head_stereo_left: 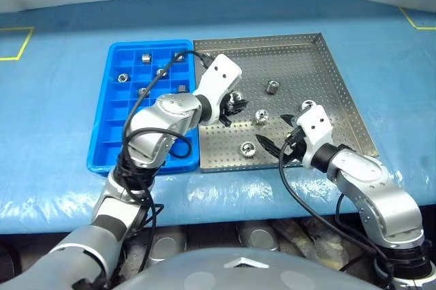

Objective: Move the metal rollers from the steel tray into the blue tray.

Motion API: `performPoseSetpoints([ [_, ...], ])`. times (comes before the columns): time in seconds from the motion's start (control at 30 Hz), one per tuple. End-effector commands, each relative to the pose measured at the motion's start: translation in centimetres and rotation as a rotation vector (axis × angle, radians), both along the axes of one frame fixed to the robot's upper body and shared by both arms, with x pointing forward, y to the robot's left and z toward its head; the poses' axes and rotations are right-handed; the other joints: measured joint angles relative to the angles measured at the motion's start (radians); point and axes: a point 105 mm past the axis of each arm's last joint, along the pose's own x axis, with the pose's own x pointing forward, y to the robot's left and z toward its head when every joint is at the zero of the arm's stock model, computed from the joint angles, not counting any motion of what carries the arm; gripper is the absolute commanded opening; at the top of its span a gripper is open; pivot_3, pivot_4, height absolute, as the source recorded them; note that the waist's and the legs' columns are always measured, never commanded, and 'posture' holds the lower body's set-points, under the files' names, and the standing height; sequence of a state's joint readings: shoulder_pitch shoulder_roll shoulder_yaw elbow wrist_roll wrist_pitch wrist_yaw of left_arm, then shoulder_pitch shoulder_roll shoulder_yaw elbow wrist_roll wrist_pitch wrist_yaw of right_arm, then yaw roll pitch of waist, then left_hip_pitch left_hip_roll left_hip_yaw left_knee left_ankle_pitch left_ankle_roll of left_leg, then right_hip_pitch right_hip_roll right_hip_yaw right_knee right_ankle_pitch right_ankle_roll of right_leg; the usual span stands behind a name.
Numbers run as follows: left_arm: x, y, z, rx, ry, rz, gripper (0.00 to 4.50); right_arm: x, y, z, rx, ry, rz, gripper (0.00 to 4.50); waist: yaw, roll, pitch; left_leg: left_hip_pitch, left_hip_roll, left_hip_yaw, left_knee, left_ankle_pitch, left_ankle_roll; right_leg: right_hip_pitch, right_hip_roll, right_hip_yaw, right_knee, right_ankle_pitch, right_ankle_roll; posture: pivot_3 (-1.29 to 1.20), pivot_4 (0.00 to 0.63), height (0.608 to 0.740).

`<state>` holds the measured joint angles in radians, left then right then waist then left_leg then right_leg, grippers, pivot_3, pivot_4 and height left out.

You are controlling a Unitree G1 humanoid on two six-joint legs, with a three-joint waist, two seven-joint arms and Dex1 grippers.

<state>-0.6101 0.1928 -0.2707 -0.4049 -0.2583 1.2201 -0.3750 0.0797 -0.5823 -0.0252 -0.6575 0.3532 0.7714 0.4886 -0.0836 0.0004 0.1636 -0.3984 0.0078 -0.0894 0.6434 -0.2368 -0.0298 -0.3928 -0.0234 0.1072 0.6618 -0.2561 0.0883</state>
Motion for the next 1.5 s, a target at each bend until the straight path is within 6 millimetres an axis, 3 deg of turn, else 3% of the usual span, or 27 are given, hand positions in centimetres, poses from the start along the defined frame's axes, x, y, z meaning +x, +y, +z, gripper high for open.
performPoseSetpoints([
  [0.03, 0.2, 3.2, 1.3, 0.023, -0.081, 0.147, 1.70, -0.8, 0.9, 1.2, 0.014, -0.026, 0.075, 4.50, 0.000, 0.000, 0.000, 0.000, 0.000, 0.000, 0.000, 0.000, 0.000, 0.000, 0.000, 0.000, 0.000, 0.000, 0.000, -0.05, 0.150, 0.740],
  [0.23, -0.1, 9.1, 0.6, 0.088, -0.104, 0.457, 1.70, -1.1, 1.2, 1.5, 0.009, -0.022, 0.120, 4.50, 0.014, -0.001, 0.001, 0.000, 0.000, 0.000, 0.001, 0.000, 0.000, 0.000, 0.000, 0.000, 0.000, 0.000, 0.000, -0.02, 0.150, 0.740],
  [0.33, -0.2, 12.2, -0.9, 0.140, -0.059, 0.635, 1.70, -0.8, 1.4, 1.7, 0.006, -0.030, 0.129, 4.50, 0.023, -0.001, 0.001, 0.000, 0.000, 0.000, 0.001, 0.000, 0.000, 0.000, 0.000, 0.000, 0.000, 0.000, 0.000, 0.00, 0.150, 0.740],
  [0.43, -0.5, 14.0, -2.6, 0.190, -0.012, 0.732, 1.70, -0.7, 1.6, 1.7, 0.007, -0.033, 0.137, 4.50, 0.027, -0.001, 0.001, 0.000, 0.000, -0.001, 0.001, 0.000, 0.000, 0.000, 0.000, 0.000, 0.000, 0.000, 0.000, 0.01, 0.150, 0.740],
  [0.6, -0.2, 16.4, -3.5, 0.239, -0.015, 0.882, 1.70, -0.5, 1.7, 1.8, 0.013, -0.040, 0.132, 4.50, 0.046, -0.002, 0.001, -0.001, 0.000, -0.001, 0.001, 0.000, 0.000, 0.000, 0.000, -0.001, 0.000, 0.002, -0.002, 0.01, 0.150, 0.740],
  [1.0, 1.7, 18.8, -2.3, 0.125, -0.074, 1.092, 1.70, -0.3, 1.8, 1.7, 0.010, -0.051, 0.106, 4.50, 0.049, -0.002, 0.001, -0.001, 0.000, -0.001, 0.001, 0.000, 0.000, 0.000, -0.001, -0.001, -0.001, 0.003, -0.004, 0.01, 0.150, 0.740],
  [1.17, 1.7, 20.2, -3.1, 0.163, -0.061, 1.152, 1.70, 0.0, 1.6, 1.8, 0.020, -0.062, 0.079, 4.50, 0.046, -0.002, 0.001, -0.001, 0.000, -0.001, 0.001, 0.000, 0.000, 0.000, -0.001, -0.001, -0.001, 0.003, -0.004, -0.02, 0.150, 0.740],
  [1.43, 2.3, 19.7, -4.5, 0.203, -0.027, 1.108, 1.70, 0.2, 1.7, 2.0, 0.017, -0.080, 0.074, 4.50, 0.045, -0.002, 0.001, -0.001, -0.001, -0.001, 0.001, 0.000, 0.000, 0.000, -0.001, -0.001, -0.001, 0.003, -0.004, -0.03, 0.150, 0.740],
  [1.5, 2.2, 19.3, -4.9, 0.225, -0.017, 1.084, 2.45, 0.3, 1.6, 2.1, 0.010, -0.089, 0.066, 4.50, 0.045, -0.002, 0.001, -0.001, 0.000, -0.001, 0.001, 0.000, 0.000, 0.000, -0.001, -0.001, -0.001, 0.003, -0.004, -0.04, 0.150, 0.740],
])
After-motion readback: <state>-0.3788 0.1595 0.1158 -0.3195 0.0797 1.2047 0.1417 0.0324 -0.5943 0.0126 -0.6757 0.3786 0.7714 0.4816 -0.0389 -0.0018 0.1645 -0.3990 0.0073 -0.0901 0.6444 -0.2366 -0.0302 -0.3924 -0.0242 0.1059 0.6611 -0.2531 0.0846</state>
